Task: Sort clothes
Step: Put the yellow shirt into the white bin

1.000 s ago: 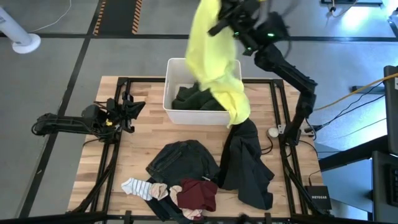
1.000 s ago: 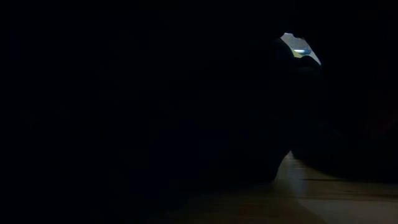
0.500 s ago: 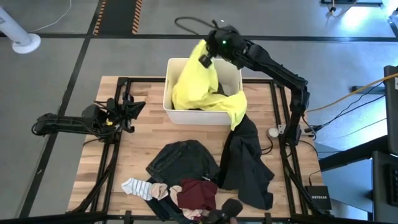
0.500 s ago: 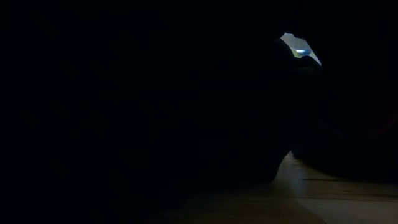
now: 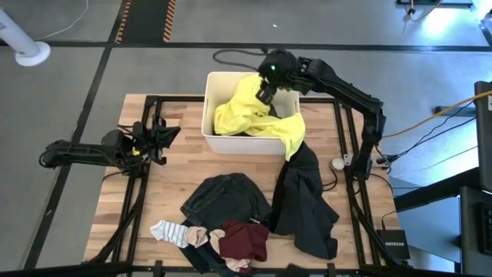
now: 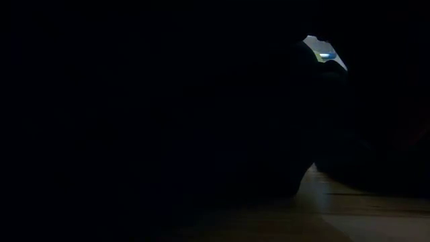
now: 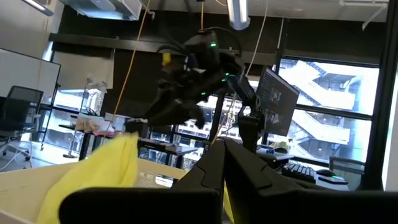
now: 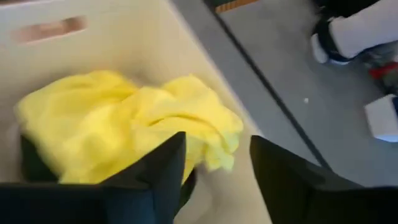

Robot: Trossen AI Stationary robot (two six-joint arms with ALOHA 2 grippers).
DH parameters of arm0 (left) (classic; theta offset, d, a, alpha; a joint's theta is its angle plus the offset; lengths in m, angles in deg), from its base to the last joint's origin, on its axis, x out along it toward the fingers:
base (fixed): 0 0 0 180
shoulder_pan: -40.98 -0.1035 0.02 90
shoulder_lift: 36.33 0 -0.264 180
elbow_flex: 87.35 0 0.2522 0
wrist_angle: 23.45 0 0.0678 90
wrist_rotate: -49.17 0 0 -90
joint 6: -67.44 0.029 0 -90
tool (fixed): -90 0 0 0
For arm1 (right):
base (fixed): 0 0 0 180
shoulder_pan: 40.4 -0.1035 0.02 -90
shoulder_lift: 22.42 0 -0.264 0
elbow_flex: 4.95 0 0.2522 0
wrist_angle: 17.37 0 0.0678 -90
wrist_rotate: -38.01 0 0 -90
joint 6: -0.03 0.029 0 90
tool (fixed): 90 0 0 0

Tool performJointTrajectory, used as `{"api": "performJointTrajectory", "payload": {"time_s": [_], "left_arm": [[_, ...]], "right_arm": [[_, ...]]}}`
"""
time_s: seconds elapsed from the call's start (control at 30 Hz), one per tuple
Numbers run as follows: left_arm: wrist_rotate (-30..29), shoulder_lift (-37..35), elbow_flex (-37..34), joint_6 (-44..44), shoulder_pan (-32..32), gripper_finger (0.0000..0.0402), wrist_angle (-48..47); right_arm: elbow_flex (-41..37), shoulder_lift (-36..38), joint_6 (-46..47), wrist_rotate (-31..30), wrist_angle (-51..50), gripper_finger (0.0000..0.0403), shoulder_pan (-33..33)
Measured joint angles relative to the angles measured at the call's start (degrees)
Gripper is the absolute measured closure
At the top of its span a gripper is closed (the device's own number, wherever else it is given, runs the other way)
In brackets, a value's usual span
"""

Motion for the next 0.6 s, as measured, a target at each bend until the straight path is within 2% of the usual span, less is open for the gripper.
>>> {"api": "performJointTrajectory", "payload": {"time_s": [0.13,0.4,0.6], "left_arm": [[0.0,0.0,0.0,-0.3,0.0,0.0398,-0.4],[0.0,0.0,0.0,-2.4,0.0,0.0398,-3.1],[0.0,0.0,0.0,-2.5,0.0,0.0398,-3.3]], "right_arm": [[0.0,2.3,1.5,1.7,-7.2,0.0174,-3.7],[0.0,3.8,8.1,1.7,-22.8,0.0169,-13.4],[-3.2,3.8,13.3,-1.8,-24.7,0.0169,-22.5]]}}
